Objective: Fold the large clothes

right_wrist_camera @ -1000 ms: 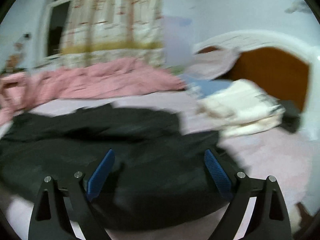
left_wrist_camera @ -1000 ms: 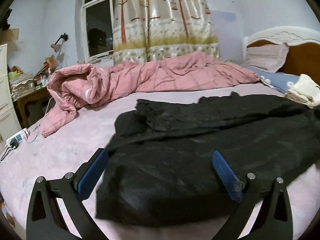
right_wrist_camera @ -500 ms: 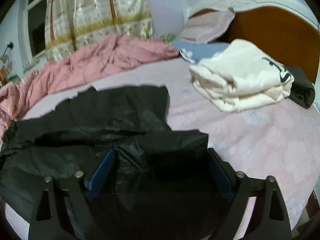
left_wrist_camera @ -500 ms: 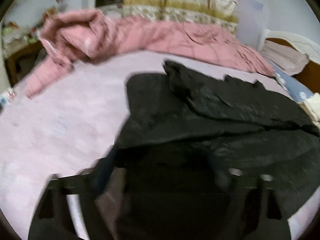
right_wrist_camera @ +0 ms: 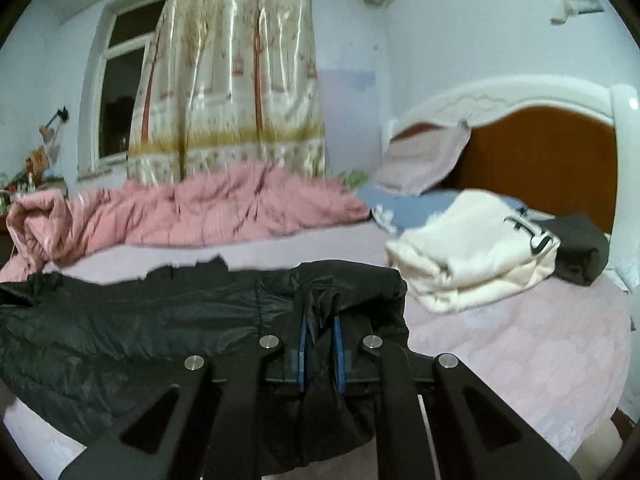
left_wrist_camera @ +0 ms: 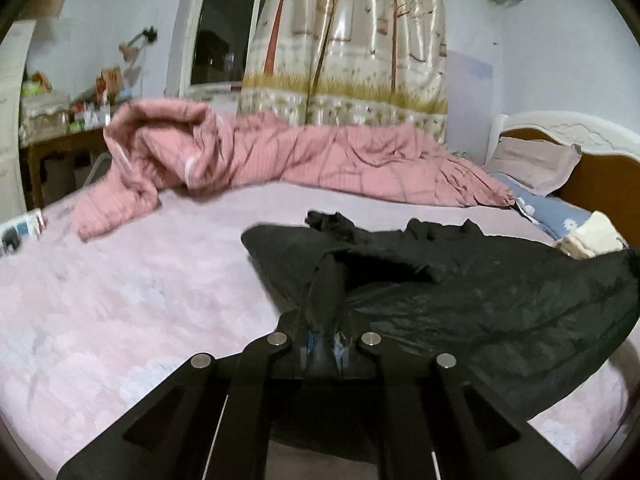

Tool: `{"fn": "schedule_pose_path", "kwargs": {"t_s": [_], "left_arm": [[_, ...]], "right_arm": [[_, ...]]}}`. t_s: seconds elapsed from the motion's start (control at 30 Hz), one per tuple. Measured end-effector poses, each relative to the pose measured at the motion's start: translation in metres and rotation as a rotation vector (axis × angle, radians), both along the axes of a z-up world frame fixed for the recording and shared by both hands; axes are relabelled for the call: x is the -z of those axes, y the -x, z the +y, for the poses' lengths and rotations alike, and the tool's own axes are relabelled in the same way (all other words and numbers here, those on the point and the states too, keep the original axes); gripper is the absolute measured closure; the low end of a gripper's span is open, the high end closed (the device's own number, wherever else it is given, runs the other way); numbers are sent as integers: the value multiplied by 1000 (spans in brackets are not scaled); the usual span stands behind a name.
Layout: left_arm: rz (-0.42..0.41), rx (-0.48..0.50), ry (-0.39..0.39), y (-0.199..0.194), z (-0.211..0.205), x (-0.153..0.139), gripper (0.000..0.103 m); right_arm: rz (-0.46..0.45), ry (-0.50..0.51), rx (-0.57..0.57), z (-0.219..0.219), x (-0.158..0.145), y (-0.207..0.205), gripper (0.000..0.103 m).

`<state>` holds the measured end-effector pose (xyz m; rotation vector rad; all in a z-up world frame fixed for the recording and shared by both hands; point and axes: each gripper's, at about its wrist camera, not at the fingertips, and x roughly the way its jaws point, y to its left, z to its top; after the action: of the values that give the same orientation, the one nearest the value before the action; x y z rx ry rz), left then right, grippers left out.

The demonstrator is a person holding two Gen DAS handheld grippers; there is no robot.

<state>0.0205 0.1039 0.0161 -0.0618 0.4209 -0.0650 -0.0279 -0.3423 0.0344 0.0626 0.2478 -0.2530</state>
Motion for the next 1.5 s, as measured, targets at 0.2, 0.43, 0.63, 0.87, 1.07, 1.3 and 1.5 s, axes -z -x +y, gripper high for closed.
{"fn": "schedule_pose_path", "kwargs": {"t_s": [0.2,0.43,0.63,0.87,1.07,1.3,1.5], "left_arm": [[86,-14,-47,-15,-2,13,61],[-4,132,34,9,-2,-9,44],[148,70,-53,-15,-12,12,64],[267,160,52,-21,-10,29,94],[301,207,120,-3,-13,38,102],[201,81,94,-12,0,19,59],[290,46,84,-45,4,34,59]], "right_arm": [[-27,21,-13,6,-3,4,92],[-69,69,34,16,-9,21,91],[-41,131,55,27,-3,31,92],[10,86,62,15,3,21,91],[19,107,64,17,5,20,91],[38,101,69,15,10,18,91],[70,92,67,11,13,10,91]]}}
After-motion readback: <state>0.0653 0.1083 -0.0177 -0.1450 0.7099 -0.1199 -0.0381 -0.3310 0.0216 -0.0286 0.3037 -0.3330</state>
